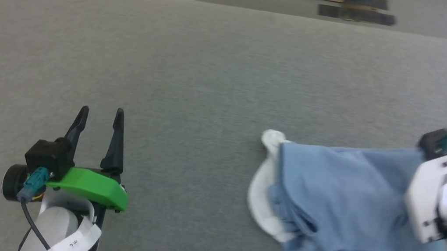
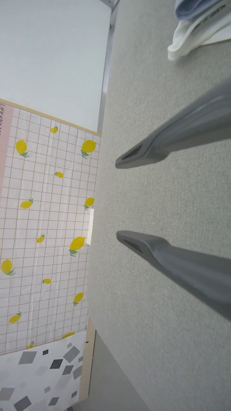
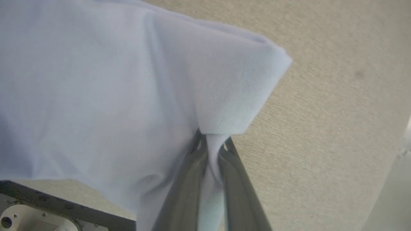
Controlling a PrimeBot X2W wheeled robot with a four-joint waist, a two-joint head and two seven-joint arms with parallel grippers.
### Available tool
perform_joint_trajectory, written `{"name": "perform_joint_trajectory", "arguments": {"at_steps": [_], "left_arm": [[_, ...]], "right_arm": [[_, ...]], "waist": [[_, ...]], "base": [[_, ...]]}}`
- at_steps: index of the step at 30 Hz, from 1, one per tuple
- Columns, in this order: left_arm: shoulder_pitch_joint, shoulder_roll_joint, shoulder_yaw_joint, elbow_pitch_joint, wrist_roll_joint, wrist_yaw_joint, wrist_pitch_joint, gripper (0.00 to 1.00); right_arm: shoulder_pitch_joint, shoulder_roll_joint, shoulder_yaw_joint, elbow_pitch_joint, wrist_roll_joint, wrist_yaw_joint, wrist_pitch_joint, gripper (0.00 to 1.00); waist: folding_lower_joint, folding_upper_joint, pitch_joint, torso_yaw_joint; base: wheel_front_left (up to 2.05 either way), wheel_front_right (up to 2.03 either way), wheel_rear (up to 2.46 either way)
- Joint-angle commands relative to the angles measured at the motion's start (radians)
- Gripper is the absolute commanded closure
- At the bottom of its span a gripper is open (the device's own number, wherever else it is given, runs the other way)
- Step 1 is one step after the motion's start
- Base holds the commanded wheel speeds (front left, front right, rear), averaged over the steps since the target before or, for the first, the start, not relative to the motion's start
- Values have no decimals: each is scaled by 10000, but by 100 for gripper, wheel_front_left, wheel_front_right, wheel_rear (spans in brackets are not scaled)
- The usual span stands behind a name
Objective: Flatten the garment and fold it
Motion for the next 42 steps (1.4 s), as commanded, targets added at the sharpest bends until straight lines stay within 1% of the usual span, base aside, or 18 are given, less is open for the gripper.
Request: {"name": "perform_joint_trajectory", "arguments": {"at_steps": [1,5,9,13,16,21,27,30,31,32,37,40,42], "left_arm": [[-15,-57,-14,-123,-105,32,-36,0],[-208,-70,-96,-300,-36,22,-36,0],[-464,23,-211,-401,143,-20,-36,0],[-821,302,-316,-612,346,-51,61,0],[-1147,484,-447,-891,493,-89,275,0],[-1567,1019,-511,-1748,793,-125,901,0],[-1534,1702,-281,-3177,1050,-77,1827,0],[-1398,2038,-135,-3937,1132,-73,2342,0],[-1349,2112,-89,-4110,1135,-73,2461,0],[-1288,2201,1,-4316,1139,-46,2591,0],[-986,2376,241,-4810,1040,23,2873,0],[-843,2311,273,-4790,963,104,2800,0],[-787,2204,260,-4655,885,162,2634,0]], "right_arm": [[-357,-333,-78,-22,103,-21,129,100],[-771,-899,-403,106,104,-21,245,100],[-1145,-1158,-873,417,27,-21,21,100],[-1530,-1229,-1520,780,-152,-21,-419,100],[-1724,-1308,-2111,1104,-376,-21,-795,100],[-2180,-1212,-3325,1709,-902,-21,-1611,100],[-2787,-705,-4774,2638,-1655,-21,-2536,100],[-3160,-457,-5526,3140,-2457,-21,-3300,100],[-3259,-353,-5718,3297,-2652,-21,-3443,78],[-3385,-229,-5918,3422,-2900,-21,-3677,0],[-3924,164,-6722,3954,-3720,-21,-4463,0],[-4264,230,-6959,4146,-3807,-21,-4912,0],[-4450,216,-6883,4110,-3633,-21,-5306,0]], "waist": [[0,-1,111,-1359],[0,-1,561,-2276],[0,-1,1128,-3035],[0,-1,1978,-3608],[0,-1,2585,-3757],[0,-1,3757,-3910],[0,-1,4737,-3915],[0,-1,5030,-3841],[0,-1,5080,-3824],[0,-1,5133,-3824],[0,-1,5055,-3817],[0,-1,4792,-3767],[0,-1,4536,-3690]], "base": [[0,0,0],[0,0,0],[0,0,0],[0,0,0],[0,0,0],[0,0,0],[0,0,0],[0,0,0],[0,0,0],[0,0,0],[0,0,0],[0,0,0],[0,0,0]]}}
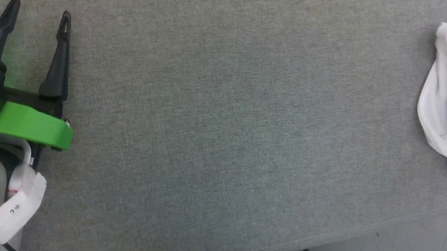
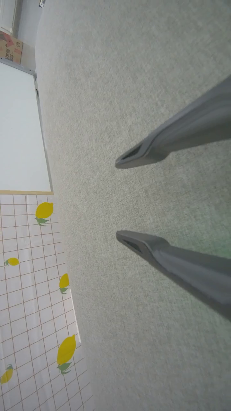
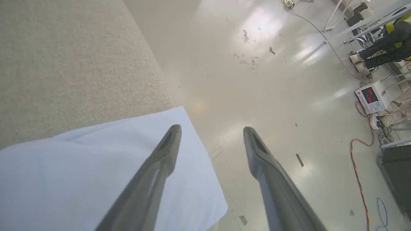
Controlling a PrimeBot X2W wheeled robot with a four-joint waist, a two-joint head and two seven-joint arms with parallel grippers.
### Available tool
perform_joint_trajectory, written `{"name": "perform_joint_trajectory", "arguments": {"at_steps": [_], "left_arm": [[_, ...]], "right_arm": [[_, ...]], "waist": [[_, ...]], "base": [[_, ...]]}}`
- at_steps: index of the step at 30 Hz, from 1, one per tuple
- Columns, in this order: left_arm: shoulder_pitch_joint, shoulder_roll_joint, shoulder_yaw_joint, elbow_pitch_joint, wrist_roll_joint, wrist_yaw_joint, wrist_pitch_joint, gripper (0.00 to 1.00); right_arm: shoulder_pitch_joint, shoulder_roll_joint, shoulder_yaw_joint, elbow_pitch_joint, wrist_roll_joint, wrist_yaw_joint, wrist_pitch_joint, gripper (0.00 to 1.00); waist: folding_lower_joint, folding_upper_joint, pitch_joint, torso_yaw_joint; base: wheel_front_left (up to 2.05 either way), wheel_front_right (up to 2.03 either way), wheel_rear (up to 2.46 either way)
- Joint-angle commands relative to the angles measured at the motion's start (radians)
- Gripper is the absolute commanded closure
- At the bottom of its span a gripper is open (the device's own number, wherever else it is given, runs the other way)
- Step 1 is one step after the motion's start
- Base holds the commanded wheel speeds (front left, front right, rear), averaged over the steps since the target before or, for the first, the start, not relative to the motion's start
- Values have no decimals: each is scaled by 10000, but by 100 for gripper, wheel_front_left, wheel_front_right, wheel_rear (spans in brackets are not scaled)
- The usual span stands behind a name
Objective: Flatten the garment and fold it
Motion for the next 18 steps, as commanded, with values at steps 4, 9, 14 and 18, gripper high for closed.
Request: {"name": "perform_joint_trajectory", "arguments": {"at_steps": [4,9,14,18], "left_arm": [[251,-310,29,566,-260,199,-567,0],[548,-681,168,1358,-594,399,-1278,0],[824,-991,325,2060,-929,540,-1883,0],[936,-1156,450,2432,-1113,639,-2208,0]], "right_arm": [[-356,-114,690,-434,740,-21,-924,0],[-555,-170,2004,-1593,1999,-21,-1917,0],[-579,253,3142,-2824,3174,-21,-2831,0],[-178,859,3702,-3552,3462,-21,-3613,0]], "waist": [[-3,-1,-1098,297],[-3,-1,-2270,578],[-3,-1,-3323,1029],[-3,-1,-4024,1506]], "base": [[0,0,0],[0,0,0],[0,0,0],[0,0,0]]}}
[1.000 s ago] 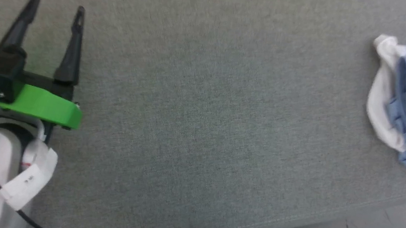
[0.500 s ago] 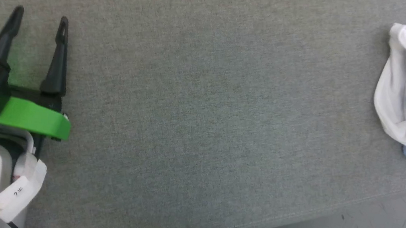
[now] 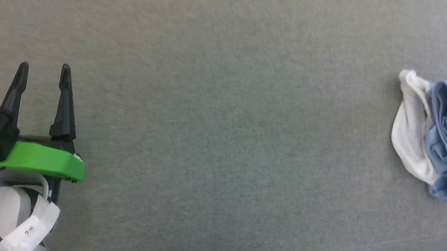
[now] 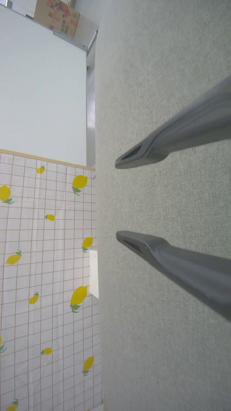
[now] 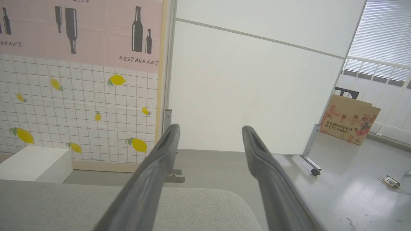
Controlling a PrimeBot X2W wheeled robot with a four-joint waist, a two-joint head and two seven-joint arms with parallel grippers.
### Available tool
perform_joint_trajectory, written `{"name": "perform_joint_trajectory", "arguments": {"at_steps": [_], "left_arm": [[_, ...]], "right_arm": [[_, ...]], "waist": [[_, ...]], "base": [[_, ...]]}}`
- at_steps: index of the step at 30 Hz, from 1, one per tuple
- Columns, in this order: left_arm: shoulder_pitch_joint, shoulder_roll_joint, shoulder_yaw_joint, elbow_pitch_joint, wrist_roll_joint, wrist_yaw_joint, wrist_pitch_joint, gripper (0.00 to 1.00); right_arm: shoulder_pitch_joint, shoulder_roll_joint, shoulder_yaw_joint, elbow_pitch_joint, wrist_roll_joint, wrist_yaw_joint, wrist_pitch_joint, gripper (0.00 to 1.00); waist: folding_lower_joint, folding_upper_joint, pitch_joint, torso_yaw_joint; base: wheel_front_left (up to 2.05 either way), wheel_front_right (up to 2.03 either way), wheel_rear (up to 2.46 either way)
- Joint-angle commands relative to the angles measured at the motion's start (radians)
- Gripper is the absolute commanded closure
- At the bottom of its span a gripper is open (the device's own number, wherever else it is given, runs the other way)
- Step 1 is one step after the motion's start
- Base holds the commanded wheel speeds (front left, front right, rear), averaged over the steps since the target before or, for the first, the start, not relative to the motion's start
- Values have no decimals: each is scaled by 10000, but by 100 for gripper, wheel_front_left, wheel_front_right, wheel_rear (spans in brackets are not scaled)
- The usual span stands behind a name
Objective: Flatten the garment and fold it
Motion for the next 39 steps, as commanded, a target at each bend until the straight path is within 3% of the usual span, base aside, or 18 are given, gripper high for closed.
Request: {"name": "perform_joint_trajectory", "arguments": {"at_steps": [1,13,17,27,39], "left_arm": [[129,-54,106,123,-187,116,-143,0],[470,-367,-7,892,-343,109,-493,0],[623,-450,-56,1124,-383,110,-536,0],[861,-588,-377,1617,-250,37,-598,0],[1069,-680,-796,2144,-22,32,-609,0]], "right_arm": [[405,348,221,-218,60,-19,-351,0],[3801,2879,-213,-1225,-1086,-19,-2588,0],[4950,3357,-306,-1367,-1327,-19,-2843,0],[7108,3617,-181,-1438,-1771,-19,-3011,0],[8092,3627,-535,-1494,-1963,-19,-3031,0]], "waist": [[1,0,-1366,1037],[1,0,-2927,2601],[1,0,-3233,2851],[1,0,-3582,2977],[1,0,-3606,3027]], "base": [[0,0,0],[0,0,0],[0,0,0],[0,0,0],[0,0,0]]}}
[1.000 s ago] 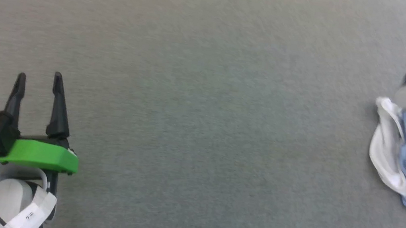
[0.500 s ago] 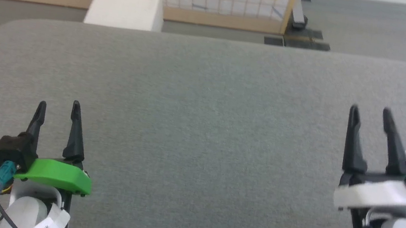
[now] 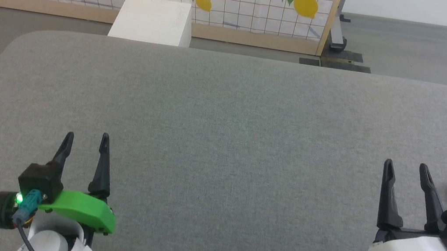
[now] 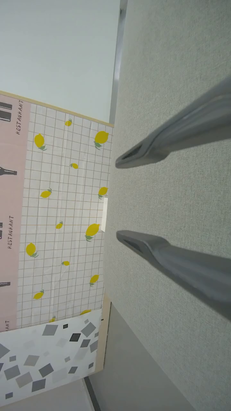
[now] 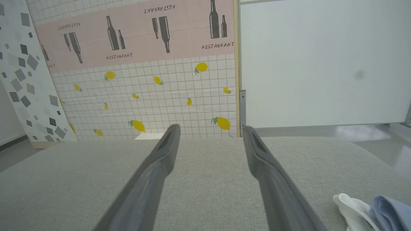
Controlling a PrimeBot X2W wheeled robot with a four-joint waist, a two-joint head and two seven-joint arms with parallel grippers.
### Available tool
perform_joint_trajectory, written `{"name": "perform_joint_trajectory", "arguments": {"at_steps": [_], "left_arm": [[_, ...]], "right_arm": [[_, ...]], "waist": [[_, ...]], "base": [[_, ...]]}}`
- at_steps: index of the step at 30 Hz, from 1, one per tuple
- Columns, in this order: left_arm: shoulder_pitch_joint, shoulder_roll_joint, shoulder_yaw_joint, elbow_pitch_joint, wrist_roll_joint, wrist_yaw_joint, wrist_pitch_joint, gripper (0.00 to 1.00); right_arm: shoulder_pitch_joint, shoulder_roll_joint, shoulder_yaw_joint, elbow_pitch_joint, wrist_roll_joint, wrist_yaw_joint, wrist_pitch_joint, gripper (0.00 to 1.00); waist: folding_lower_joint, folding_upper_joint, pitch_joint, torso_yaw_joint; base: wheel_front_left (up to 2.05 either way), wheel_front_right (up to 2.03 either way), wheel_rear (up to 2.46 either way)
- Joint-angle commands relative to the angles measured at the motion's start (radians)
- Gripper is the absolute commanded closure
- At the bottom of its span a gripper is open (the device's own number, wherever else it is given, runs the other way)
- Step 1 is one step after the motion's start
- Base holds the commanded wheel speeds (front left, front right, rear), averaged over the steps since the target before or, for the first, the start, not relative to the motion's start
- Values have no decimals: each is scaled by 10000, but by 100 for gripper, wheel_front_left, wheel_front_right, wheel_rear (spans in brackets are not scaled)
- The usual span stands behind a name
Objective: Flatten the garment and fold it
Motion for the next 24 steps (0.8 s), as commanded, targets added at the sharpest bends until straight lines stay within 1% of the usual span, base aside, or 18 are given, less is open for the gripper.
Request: {"name": "perform_joint_trajectory", "arguments": {"at_steps": [1,11,24], "left_arm": [[142,-18,-17,74,26,-26,-65,0],[-54,34,-217,505,-100,-199,-29,0],[-128,47,-281,620,-169,-153,-55,0]], "right_arm": [[126,22,-15,-54,-62,-15,-53,0],[69,23,18,109,-103,-15,-49,0],[-55,24,141,219,14,-15,-35,0]], "waist": [[1,0,27,-22],[1,0,131,-46],[1,0,199,-94]], "base": [[0,0,0],[0,0,0],[0,0,0]]}}
